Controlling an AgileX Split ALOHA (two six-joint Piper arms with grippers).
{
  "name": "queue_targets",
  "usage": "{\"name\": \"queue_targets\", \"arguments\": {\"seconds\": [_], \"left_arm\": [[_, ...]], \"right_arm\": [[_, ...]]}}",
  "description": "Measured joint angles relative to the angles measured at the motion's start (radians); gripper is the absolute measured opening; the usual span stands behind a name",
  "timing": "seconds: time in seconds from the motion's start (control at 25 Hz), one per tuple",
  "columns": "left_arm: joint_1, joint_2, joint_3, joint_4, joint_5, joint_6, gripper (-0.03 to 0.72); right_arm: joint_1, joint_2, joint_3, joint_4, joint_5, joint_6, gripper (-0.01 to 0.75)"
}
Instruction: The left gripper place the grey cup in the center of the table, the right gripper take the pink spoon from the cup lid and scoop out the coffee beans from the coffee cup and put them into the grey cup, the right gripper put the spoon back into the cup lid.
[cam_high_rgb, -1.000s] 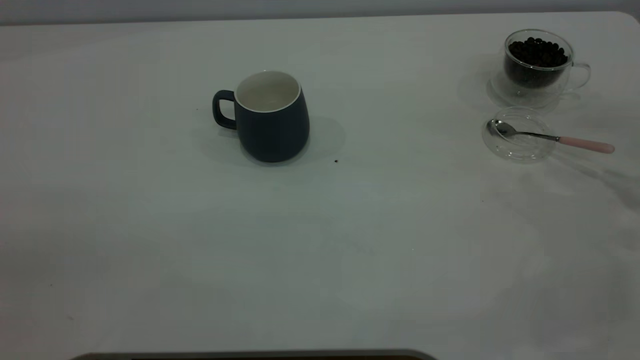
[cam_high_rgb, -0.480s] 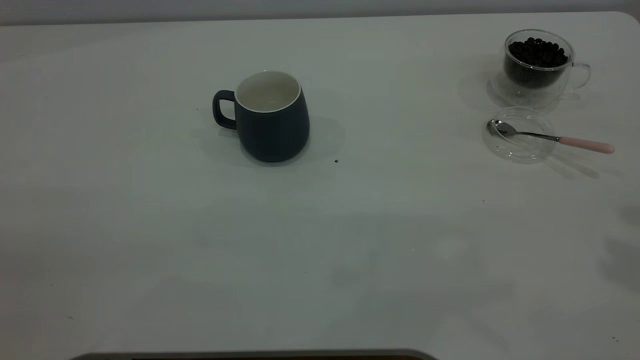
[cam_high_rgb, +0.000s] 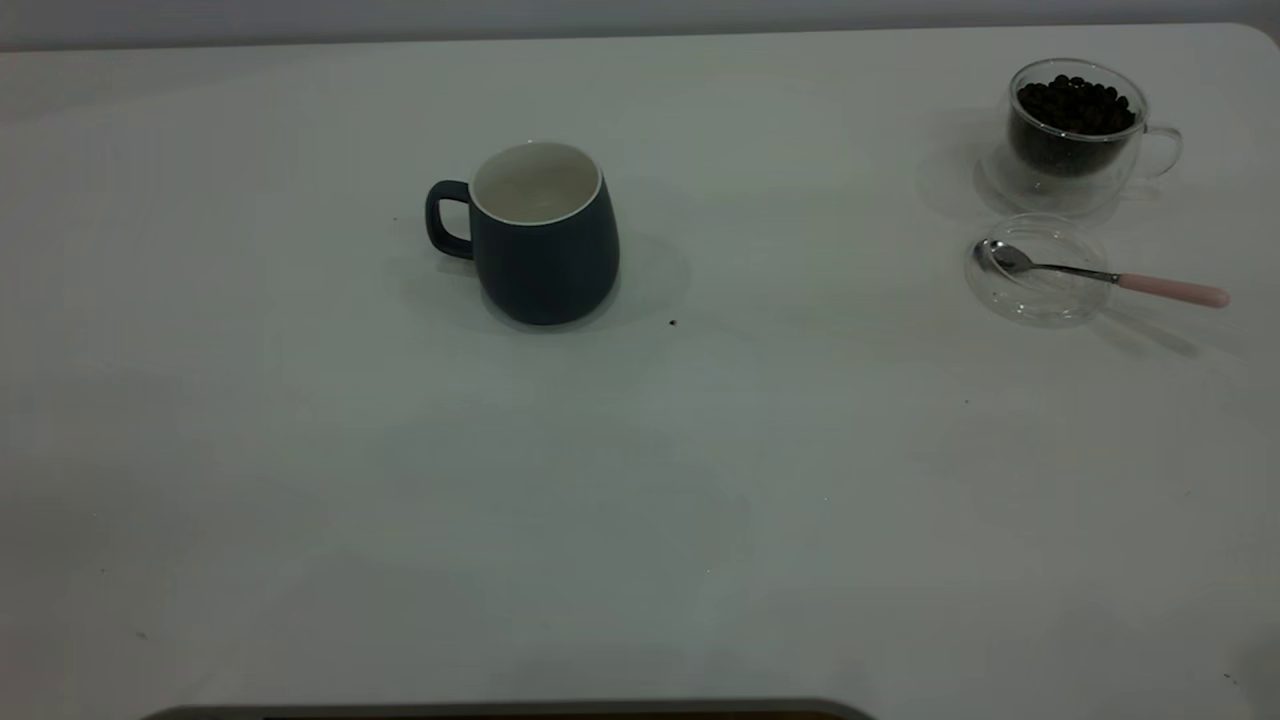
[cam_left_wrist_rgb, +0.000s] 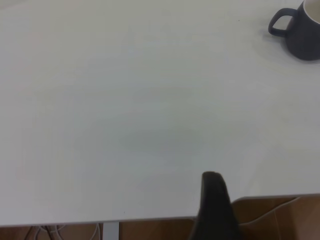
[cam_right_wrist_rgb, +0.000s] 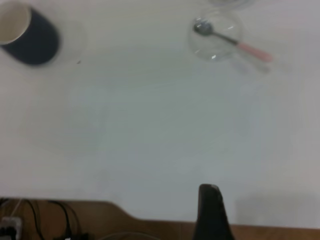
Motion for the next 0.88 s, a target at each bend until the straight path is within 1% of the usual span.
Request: {"name": "queue_targets", "arguments": {"seconds": [0.2,0.36,0.52,0.64,0.88], "left_arm": [[0.000,0.000,0.000,0.000,0.000,0.000,0.588],[0.000,0.000,0.000,0.000,0.000,0.000,0.588],[0.000,0.000,0.000,0.000,0.000,0.000,0.588],[0.000,0.000,0.000,0.000,0.000,0.000,0.588],[0.000,0.000,0.000,0.000,0.000,0.000,0.588]], "right_arm": [[0.058,-0.248,0.075,-0.038,0.054,0.001,0.584],[0.065,-0.421,0.078,-0.079,0.062,0.002,0.584],[0.065,-0.562,0.101,-0.188,0.074,0.038,0.584],[0.065,-0.576,0.109,-0.239,0.085,0.122,0.584],[0.065,-0.577,0.132,-0.338,0.084,0.224,0.584]]}}
